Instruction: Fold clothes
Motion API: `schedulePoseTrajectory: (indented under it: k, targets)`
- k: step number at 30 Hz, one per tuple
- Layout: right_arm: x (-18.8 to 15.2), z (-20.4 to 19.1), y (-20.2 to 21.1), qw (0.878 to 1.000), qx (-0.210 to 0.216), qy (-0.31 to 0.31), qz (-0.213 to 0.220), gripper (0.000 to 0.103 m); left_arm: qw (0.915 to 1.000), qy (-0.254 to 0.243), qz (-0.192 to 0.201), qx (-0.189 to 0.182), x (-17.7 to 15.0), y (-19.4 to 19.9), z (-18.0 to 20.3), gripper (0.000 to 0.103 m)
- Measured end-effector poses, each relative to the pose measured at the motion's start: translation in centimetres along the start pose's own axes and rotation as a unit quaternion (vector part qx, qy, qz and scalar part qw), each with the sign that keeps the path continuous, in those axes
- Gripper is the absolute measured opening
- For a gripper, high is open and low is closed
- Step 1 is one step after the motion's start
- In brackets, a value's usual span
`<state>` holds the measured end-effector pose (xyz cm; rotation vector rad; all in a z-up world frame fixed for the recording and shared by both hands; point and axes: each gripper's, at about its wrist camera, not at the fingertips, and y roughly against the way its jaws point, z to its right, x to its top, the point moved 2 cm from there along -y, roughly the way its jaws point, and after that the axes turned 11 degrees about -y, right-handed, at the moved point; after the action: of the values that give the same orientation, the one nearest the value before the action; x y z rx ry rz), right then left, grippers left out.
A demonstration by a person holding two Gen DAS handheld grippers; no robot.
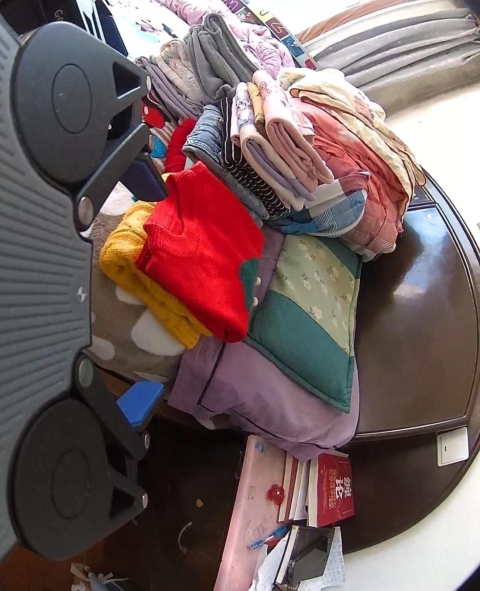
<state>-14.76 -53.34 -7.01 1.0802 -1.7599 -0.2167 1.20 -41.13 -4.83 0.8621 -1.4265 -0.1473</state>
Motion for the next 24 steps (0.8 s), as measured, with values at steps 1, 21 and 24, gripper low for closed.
schedulePoseTrajectory:
  k: [1, 21, 24]
  targets:
    - [0.0, 0.0, 0.0, 1.0, 0.0, 0.0, -0.001, 0.103, 1.0, 0.001, -0.001, 0.003, 0.0, 0.0, -0.1, 0.103]
    - [-0.3, 0.0, 0.1, 1.0, 0.001, 0.01, -0.005, 0.103, 0.9999, -0.011, -0.01, -0.005, -0.4, -0.3, 0.7, 0.103]
    - [-0.3, 0.1, 0.1, 1.0, 0.001, 0.008, -0.006, 0.103, 0.9999, -0.01, -0.008, -0.008, -0.4, -0.2, 0.7, 0.103]
